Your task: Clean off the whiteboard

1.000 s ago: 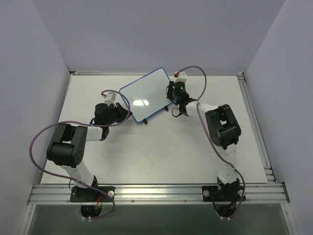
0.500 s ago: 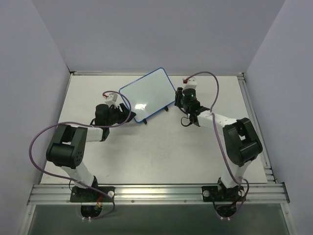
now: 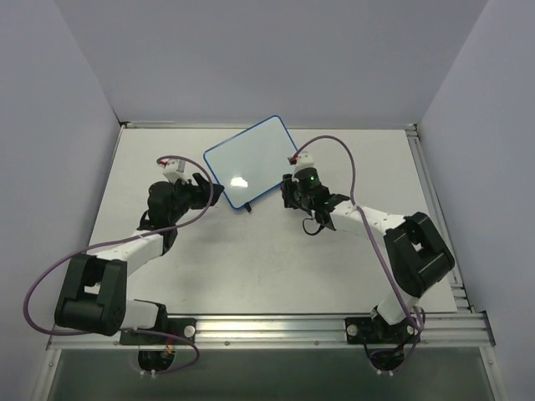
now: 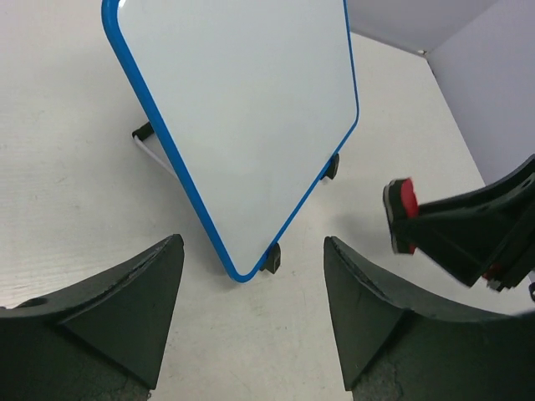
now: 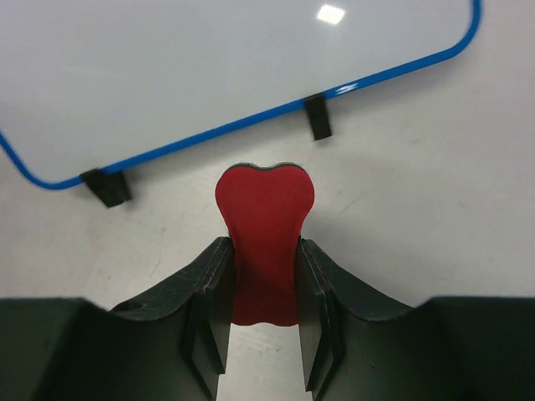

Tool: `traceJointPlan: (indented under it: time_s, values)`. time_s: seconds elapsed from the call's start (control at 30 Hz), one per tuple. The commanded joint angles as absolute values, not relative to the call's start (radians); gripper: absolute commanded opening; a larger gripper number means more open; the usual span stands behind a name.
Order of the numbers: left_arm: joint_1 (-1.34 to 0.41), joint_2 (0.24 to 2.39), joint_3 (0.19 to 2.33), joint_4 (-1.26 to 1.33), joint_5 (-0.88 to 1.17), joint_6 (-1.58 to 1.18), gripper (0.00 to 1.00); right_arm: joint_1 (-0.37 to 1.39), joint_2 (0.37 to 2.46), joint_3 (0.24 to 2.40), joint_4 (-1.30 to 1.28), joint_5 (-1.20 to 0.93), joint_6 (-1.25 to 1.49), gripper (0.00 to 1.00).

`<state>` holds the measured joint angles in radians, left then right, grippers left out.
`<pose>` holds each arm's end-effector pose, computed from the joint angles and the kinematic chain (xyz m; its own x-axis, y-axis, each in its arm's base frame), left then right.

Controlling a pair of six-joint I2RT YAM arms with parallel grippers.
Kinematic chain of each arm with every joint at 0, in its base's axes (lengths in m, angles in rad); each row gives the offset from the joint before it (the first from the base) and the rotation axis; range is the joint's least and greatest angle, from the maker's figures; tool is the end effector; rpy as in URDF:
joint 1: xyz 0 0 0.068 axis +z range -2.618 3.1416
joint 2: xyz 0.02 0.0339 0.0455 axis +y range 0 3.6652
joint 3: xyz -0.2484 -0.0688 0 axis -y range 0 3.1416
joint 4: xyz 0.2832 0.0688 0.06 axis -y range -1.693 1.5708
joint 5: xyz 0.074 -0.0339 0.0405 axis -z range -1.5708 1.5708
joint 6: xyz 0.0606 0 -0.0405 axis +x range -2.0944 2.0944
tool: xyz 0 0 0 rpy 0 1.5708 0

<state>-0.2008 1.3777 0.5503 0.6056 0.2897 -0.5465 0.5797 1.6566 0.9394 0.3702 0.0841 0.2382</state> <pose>0.3268 -0.0842 0.1604 -0.4254 -0.4217 -0.8008 0.2846 0.7776 -0.5607 0.3546 0.2261 0.1744 -0.3897 0.0259 -0.9206 -0.3991 0.8961 0.1941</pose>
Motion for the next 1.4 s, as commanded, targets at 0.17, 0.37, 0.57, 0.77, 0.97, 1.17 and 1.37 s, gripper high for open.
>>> traceJointPlan:
  time_s: [0.17,0.37,0.57,0.77,0.97,1.17,1.37]
  values:
    - [-0.202,1.275,0.528,0.577,0.236,-0.595,0.75,0.63,1.695,1.041,0.193,-0.052,0.239,0.11]
    - [-0.202,1.281,0.529,0.581,0.239,-0.6,0.75,0.638,1.815,1.156,0.107,-0.074,0.236,0.11]
    - [-0.202,1.307,0.534,0.592,0.238,-0.591,0.75,0.652,1.919,1.249,0.011,-0.066,0.232,0.13]
    - [-0.202,1.318,0.529,0.598,0.229,-0.577,0.75,0.673,1.911,1.246,-0.04,-0.005,0.232,0.15]
    - [-0.199,1.342,0.532,0.614,0.245,-0.577,0.75,0.683,1.896,1.206,-0.041,-0.003,0.227,0.34]
    - [-0.201,1.342,0.528,0.632,0.253,-0.571,0.75,0.684,1.875,1.19,-0.014,-0.005,0.229,0.55]
    - [-0.202,1.33,0.528,0.63,0.253,-0.566,0.75,0.684,1.849,1.154,0.046,-0.035,0.221,0.75]
